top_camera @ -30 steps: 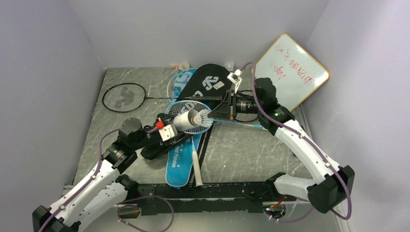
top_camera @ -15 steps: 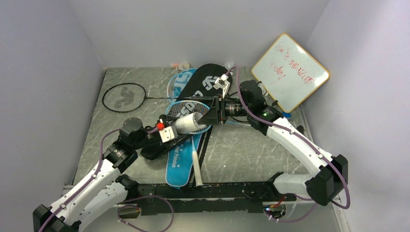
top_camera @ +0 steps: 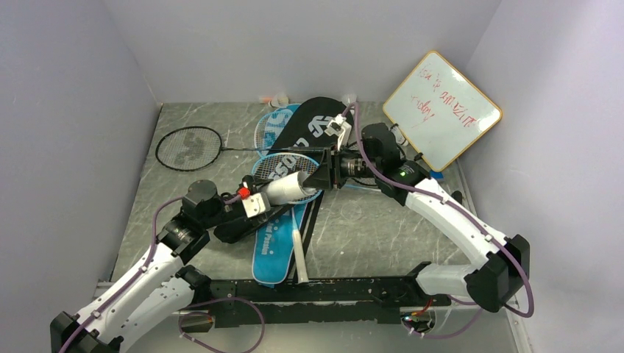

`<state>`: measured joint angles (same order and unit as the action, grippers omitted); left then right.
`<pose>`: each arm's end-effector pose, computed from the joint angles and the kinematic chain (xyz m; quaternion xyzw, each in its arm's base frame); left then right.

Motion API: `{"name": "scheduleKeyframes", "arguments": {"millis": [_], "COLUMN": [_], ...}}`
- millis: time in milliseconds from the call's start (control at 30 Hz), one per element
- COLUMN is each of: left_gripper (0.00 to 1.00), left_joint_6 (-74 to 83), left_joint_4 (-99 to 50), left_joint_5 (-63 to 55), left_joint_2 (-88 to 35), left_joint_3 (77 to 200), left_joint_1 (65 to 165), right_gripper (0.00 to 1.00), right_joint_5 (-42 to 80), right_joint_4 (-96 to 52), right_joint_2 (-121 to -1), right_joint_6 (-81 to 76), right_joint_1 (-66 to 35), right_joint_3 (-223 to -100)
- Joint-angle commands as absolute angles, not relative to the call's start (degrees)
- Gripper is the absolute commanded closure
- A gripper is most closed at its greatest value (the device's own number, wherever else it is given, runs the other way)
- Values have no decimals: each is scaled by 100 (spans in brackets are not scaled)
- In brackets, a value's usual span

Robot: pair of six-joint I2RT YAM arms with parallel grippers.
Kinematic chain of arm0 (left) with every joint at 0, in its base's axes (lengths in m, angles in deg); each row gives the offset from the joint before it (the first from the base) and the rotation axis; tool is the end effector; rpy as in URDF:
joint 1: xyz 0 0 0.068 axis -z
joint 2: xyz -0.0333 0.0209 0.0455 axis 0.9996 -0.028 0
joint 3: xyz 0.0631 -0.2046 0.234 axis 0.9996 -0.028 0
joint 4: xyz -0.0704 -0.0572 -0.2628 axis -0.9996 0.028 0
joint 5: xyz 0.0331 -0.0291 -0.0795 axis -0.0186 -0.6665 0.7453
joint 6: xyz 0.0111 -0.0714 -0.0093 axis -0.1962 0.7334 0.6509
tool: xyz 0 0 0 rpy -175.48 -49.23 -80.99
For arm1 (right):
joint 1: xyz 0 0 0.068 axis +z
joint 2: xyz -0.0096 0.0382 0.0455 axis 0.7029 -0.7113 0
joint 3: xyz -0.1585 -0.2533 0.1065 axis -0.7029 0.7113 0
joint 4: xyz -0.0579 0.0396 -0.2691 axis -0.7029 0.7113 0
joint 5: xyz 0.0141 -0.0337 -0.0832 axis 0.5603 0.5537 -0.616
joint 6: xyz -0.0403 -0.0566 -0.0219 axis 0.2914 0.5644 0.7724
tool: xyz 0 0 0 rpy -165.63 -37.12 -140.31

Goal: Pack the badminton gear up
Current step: Place the shuttlecock at the shuttle tube.

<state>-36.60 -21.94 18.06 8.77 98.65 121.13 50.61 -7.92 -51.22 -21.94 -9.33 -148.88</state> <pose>0.1322 -0.1217 0.3168 0.5255 0.5384 -0.2177 0.6218 0.2234 0.2055 0.3834 -0.2500 0.7650 0.5073 0.3081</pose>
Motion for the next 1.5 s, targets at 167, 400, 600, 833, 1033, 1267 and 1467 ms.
{"name": "scheduleKeyframes", "arguments": {"millis": [167, 400, 600, 833, 1033, 1267, 1467], "left_gripper": [48, 48, 48, 48, 48, 48, 47], "left_joint_6": [-3762, -3742, -3733, -3706, -3678, -3503, -3324], "left_joint_4": [-2599, -2622, -2638, -2663, -2683, -2389, -2079], "left_joint_5": [1935, 2008, 2001, 2055, 2079, 90, -1392], "left_joint_2": [1004, 1033, 1059, 1070, 1059, 1037, 1125], "left_joint_3": [10048, 10040, 10035, 10013, 10017, 10086, 10153], "left_joint_1": [12118, 12118, 12118, 12114, 12118, 12113, 12109], "right_gripper": [44, 40, 38, 39, 38, 27, 27], "right_joint_5": [4059, 4571, 4911, 4527, 4421, 2907, 975], "right_joint_4": [-410, -570, -986, -1537, -1687, -1153, -701], "right_joint_2": [-4664, -4771, -4913, -5212, -5219, -4568, -4425], "right_joint_6": [-1794, -1863, -2089, -2380, -2417, -2185, -2319], "right_joint_1": [-944, -944, -847, -530, -505, -531, -586], "right_joint_3": [-15168, -14995, -14736, -14462, -14525, -14753, -14870]}}
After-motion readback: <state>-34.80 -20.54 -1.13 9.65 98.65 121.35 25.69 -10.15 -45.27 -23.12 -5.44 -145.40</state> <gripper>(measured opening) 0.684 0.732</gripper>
